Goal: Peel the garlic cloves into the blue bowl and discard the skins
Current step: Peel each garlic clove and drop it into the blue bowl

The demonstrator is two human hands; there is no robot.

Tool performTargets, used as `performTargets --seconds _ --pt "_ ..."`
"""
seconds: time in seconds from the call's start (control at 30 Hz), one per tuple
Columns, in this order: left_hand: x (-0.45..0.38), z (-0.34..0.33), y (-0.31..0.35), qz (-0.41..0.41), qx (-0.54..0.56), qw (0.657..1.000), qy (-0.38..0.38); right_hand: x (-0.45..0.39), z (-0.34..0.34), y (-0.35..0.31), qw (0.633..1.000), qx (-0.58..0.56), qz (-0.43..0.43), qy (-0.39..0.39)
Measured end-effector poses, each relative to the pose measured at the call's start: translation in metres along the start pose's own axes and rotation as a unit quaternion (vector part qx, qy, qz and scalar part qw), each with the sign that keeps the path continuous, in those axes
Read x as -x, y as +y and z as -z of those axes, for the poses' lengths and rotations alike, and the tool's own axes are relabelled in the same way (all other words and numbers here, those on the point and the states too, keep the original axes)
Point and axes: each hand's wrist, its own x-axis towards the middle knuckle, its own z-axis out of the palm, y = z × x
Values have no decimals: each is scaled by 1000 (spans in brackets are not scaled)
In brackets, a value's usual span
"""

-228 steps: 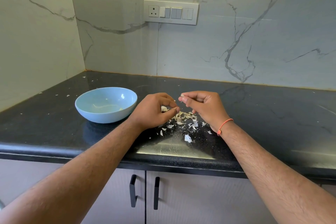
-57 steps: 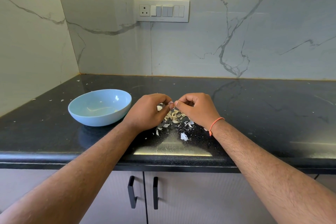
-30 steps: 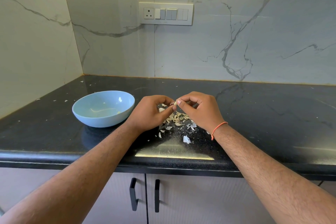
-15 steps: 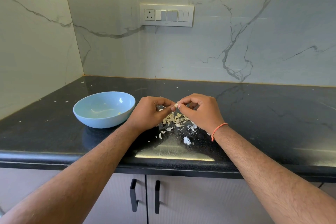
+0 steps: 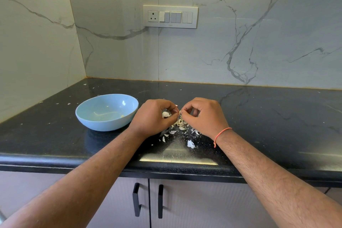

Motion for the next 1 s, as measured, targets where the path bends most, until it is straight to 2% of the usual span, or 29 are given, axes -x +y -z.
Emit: performTargets --seconds 0.13,0.27,0.47,0.73,1.0 --pt "1 -2 1 0 -22 1000 -9 0 0 1 999 -34 -34 -10" --pt "-1 -4 -2 -4 -39 999 -17 -2 1 1 987 -104 -106 -58" --pt "-2 -4 -5 29 -1 1000 -10 -3 -1 6 962 -210 -150 -87" --pt "-2 -2 1 21 60 998 -30 -4 -4 9 953 -242 -160 -90" --pt "-2 -1 -2 5 68 998 -2 -5 -4 10 941 -279 -173 -82"
